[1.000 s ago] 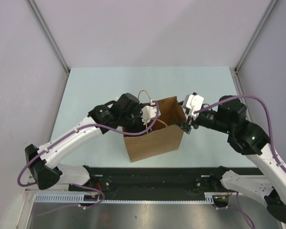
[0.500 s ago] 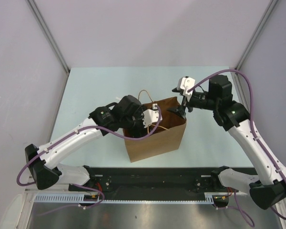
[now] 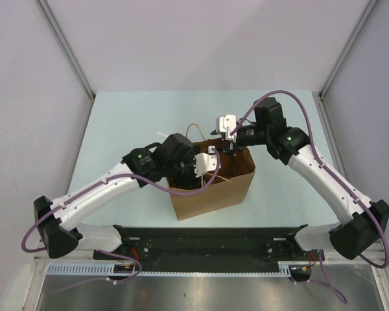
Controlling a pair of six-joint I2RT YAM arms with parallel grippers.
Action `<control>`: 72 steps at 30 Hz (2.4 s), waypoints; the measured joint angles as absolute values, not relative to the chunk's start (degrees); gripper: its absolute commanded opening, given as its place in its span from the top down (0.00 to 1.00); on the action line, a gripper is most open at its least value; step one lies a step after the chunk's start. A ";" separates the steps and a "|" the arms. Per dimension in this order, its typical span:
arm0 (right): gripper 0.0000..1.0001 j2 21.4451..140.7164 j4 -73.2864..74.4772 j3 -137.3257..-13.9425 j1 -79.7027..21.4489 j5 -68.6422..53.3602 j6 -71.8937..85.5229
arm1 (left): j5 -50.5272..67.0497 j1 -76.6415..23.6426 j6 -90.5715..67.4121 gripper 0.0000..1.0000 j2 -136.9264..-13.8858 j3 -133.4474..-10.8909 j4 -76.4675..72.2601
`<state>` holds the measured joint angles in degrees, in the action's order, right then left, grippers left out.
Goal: Pack the takeout coffee
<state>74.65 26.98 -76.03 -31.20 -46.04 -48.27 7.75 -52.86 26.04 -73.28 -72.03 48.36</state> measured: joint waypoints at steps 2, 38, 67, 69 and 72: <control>0.77 75.94 27.99 -76.97 -31.59 -45.98 -49.80 | 7.27 -52.86 26.02 0.94 -73.08 -71.79 48.23; 1.00 59.72 15.05 -65.14 -52.88 -7.68 -34.00 | -8.78 -54.78 32.64 0.97 -58.50 -45.23 25.98; 1.00 56.62 14.22 -62.02 -58.81 -1.10 -26.57 | -6.61 -56.12 43.13 1.00 -57.74 -39.05 13.93; 1.00 56.62 14.24 -61.98 -58.81 -1.37 -26.57 | -5.50 -55.29 43.55 1.00 -58.67 -39.05 14.28; 1.00 56.62 14.24 -61.84 -58.78 -2.04 -26.57 | -4.16 -53.28 44.07 1.00 -60.88 -39.22 14.31</control>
<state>56.62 14.24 -61.84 -58.78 -2.04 -26.57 -4.16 -53.28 44.07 -60.88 -39.22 14.31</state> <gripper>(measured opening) 0.009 0.818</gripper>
